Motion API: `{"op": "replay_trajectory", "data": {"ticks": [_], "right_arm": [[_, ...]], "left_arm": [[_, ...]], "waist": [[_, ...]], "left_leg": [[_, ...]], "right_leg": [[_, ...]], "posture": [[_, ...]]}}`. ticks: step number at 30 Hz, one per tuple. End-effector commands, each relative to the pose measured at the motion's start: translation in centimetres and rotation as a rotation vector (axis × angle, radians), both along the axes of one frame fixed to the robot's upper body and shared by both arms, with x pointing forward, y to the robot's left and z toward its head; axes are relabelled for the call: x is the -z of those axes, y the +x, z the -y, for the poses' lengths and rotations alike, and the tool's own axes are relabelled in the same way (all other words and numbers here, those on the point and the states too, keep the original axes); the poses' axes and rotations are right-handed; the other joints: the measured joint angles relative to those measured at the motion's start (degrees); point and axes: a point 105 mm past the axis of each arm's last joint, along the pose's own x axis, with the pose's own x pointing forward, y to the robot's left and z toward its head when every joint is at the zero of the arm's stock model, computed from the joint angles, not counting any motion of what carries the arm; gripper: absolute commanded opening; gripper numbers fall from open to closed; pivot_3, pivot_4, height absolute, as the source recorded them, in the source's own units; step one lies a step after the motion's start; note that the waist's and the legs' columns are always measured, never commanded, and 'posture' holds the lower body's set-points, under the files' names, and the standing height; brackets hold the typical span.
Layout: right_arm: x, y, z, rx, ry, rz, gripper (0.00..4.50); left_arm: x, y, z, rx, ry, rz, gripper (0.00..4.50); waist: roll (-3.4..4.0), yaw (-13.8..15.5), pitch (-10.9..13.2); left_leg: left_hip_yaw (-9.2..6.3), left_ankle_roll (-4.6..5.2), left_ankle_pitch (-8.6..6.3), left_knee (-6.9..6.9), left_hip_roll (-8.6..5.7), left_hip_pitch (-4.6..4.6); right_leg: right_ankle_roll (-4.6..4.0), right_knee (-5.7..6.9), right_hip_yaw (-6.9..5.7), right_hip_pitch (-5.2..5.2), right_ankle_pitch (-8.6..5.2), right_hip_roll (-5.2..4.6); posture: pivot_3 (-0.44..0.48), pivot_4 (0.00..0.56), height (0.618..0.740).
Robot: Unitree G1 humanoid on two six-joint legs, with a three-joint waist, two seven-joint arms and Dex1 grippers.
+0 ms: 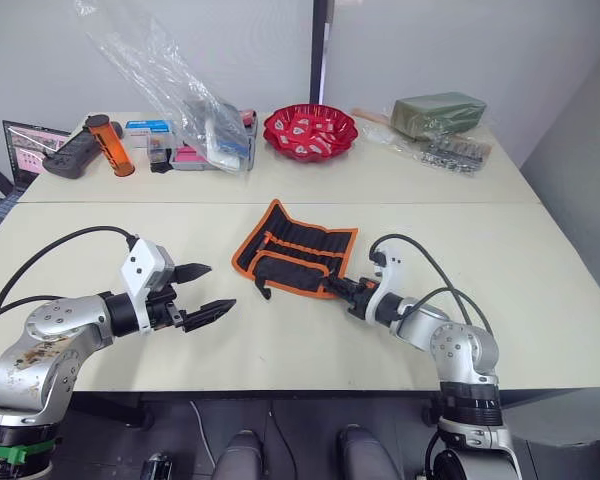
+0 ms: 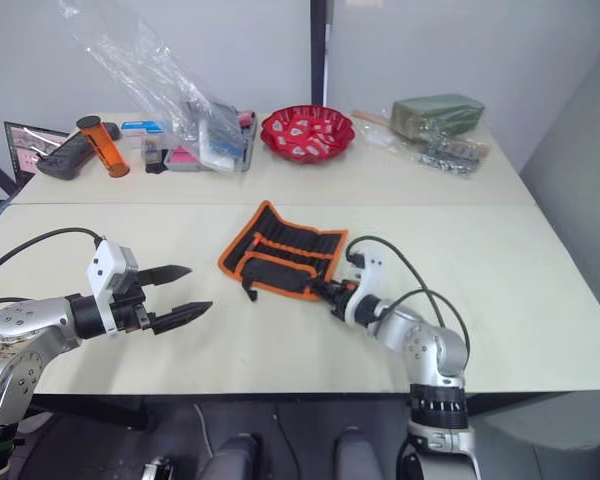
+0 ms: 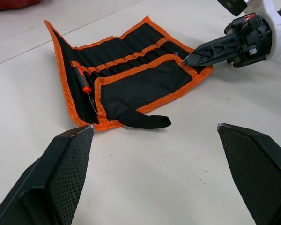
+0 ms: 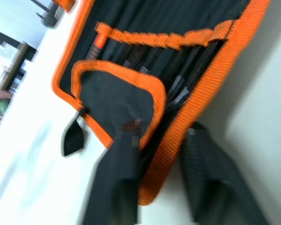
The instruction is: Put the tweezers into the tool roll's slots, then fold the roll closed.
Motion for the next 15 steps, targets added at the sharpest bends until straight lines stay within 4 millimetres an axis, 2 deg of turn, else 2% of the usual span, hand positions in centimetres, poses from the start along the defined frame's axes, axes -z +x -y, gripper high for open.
{"op": "replay_trajectory", "data": {"ticks": [1, 7, 12, 15], "right_arm": [[-0.6, -0.2, 0.9, 0.011, 0.008, 0.025, 0.02], [-1.3, -0.9, 1.9, -0.032, -0.016, 0.044, 0.02], [-1.7, -2.0, 3.7, -0.117, -0.093, 0.022, 0.02], [-1.8, -1.9, 4.9, -0.122, -0.144, 0.008, 0.02]], "left_arm": [[-0.3, 0.2, -0.2, -0.004, 0.037, 0.040, 4.50], [0.0, 0.4, -0.1, 0.004, 0.029, 0.044, 4.50], [0.3, 0.3, 0.1, 0.028, 0.029, 0.028, 4.50], [0.5, 0.2, 0.2, 0.032, 0.028, 0.027, 4.50]], "waist": [[0.00, 0.1, 0.0], [0.01, 0.7, 0.0], [0.02, 0.6, 0.0], [0.02, 0.6, 0.0]], "left_leg": [[0.00, 0.00, 0.00, 0.00, 0.00, 0.00], [0.00, 0.00, 0.00, 0.01, -0.02, -0.04], [0.01, 0.00, 0.00, 0.02, -0.03, -0.05], [0.02, 0.00, 0.00, 0.02, -0.02, -0.05]], "right_leg": [[0.00, 0.00, 0.00, 0.00, 0.00, 0.00], [0.00, -0.02, 0.00, -0.01, 0.00, -0.02], [0.00, -0.02, 0.00, -0.02, 0.00, -0.03], [0.00, -0.03, 0.00, -0.02, 0.00, -0.03]], "posture": [[0.000, 0.150, 0.740], [0.000, 0.150, 0.740], [0.000, 0.150, 0.740], [0.000, 0.150, 0.740]]}}
